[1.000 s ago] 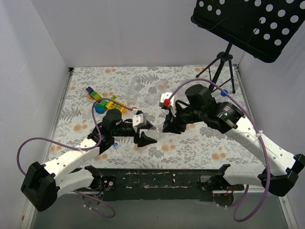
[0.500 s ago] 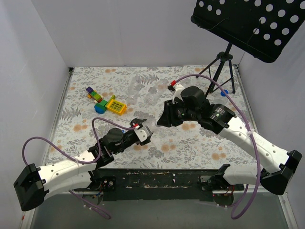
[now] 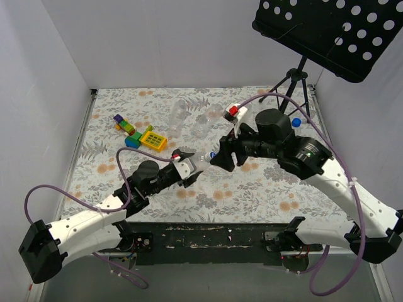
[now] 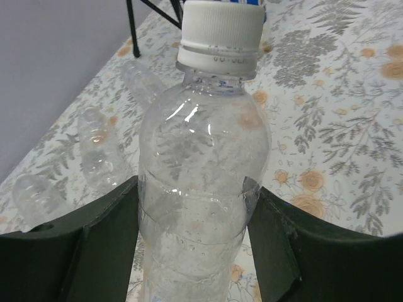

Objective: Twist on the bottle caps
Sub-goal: Screw the bottle cap onto the plastic bottle.

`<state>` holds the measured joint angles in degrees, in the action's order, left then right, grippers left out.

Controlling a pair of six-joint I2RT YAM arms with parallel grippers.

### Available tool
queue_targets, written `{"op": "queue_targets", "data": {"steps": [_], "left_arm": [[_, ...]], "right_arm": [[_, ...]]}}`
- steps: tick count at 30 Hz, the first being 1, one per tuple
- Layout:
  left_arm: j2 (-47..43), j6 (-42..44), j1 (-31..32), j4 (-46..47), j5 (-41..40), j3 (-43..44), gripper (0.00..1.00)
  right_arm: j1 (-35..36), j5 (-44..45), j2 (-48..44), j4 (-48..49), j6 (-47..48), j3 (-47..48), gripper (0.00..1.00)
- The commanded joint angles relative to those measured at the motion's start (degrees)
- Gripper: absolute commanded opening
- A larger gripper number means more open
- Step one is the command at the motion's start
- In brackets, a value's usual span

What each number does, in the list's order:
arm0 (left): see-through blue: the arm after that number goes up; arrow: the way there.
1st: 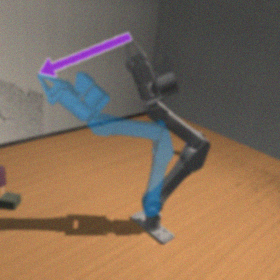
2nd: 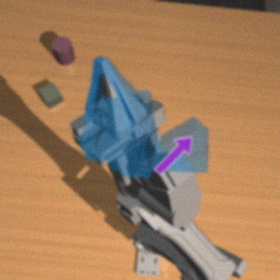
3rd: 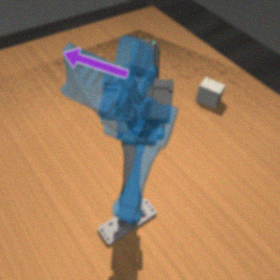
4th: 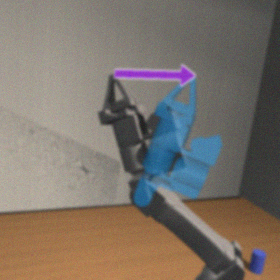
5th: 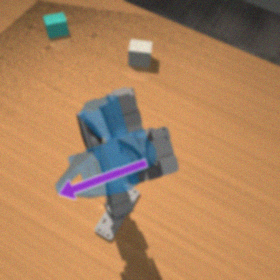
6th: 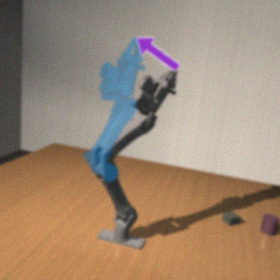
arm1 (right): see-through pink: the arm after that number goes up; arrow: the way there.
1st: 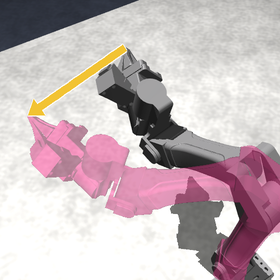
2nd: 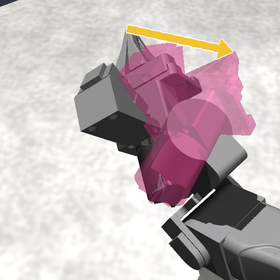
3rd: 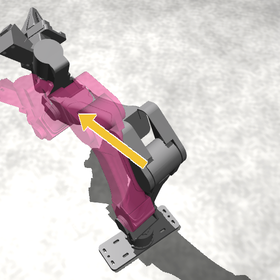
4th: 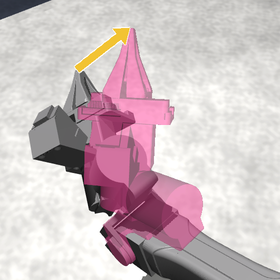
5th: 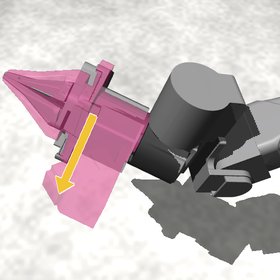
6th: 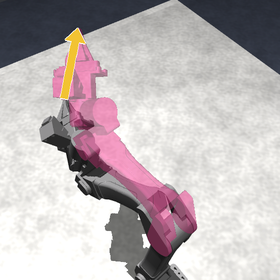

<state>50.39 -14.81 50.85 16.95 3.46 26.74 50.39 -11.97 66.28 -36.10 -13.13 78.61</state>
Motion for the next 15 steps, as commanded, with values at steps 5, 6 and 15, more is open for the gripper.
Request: {"op": "queue_targets", "data": {"steps": [5,6,15], "left_arm": [[3.8,-9.6,-8.0,-8.5,34.5,8.1,0.08],[4.8,-10.1,-8.0,-9.1,37.1,8.8,0.07],[7.8,-12.9,-8.6,-10.2,50.4,11.1,0.06]], "right_arm": [[0.5,-12.0,-5.7,-11.1,34.4,7.1,0.68],[0.5,-13.5,-6.1,-12.0,37.4,7.0,0.68],[0.5,-19.6,-4.7,-17.3,50.4,6.6,0.65]]}}
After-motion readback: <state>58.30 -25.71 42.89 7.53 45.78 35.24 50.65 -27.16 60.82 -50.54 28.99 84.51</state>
